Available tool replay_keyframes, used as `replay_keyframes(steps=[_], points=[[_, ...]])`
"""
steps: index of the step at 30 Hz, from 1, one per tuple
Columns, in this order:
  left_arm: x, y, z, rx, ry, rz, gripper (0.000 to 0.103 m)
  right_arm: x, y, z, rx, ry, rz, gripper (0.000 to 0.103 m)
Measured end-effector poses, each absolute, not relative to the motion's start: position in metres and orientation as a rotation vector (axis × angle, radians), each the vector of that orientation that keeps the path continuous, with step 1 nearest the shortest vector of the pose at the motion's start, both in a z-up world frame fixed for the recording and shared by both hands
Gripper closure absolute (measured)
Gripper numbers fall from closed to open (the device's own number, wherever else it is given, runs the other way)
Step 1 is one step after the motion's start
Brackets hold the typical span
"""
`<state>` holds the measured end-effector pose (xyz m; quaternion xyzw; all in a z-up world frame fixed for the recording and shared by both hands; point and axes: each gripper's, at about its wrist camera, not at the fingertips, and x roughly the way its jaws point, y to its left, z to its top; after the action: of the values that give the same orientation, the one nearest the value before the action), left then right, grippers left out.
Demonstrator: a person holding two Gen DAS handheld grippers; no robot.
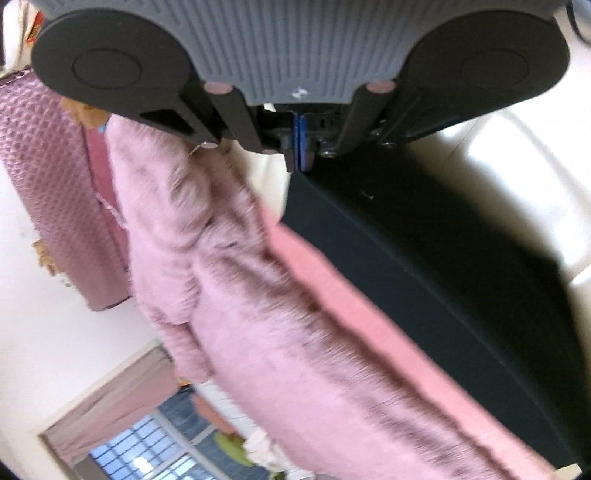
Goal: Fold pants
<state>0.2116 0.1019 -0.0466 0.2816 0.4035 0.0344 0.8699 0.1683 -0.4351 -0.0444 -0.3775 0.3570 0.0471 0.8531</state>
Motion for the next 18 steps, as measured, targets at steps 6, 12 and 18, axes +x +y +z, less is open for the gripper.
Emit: replay_keyframes(steps=[6, 12, 18], points=[[0.274, 0.097, -0.047, 0.594, 0.873, 0.106, 0.103, 0.25, -0.423, -0.045, -0.805, 0.762, 0.035, 0.103], [0.329, 0.097, -0.076, 0.621, 0.942, 0.114, 0.103, 0.324, -0.42, -0.073, -0.79, 0.822, 0.028, 0.103], [0.363, 0.094, -0.119, 0.655, 1.005, 0.094, 0.103, 0.377, -0.42, -0.122, -0.767, 0.907, 0.047, 0.103]])
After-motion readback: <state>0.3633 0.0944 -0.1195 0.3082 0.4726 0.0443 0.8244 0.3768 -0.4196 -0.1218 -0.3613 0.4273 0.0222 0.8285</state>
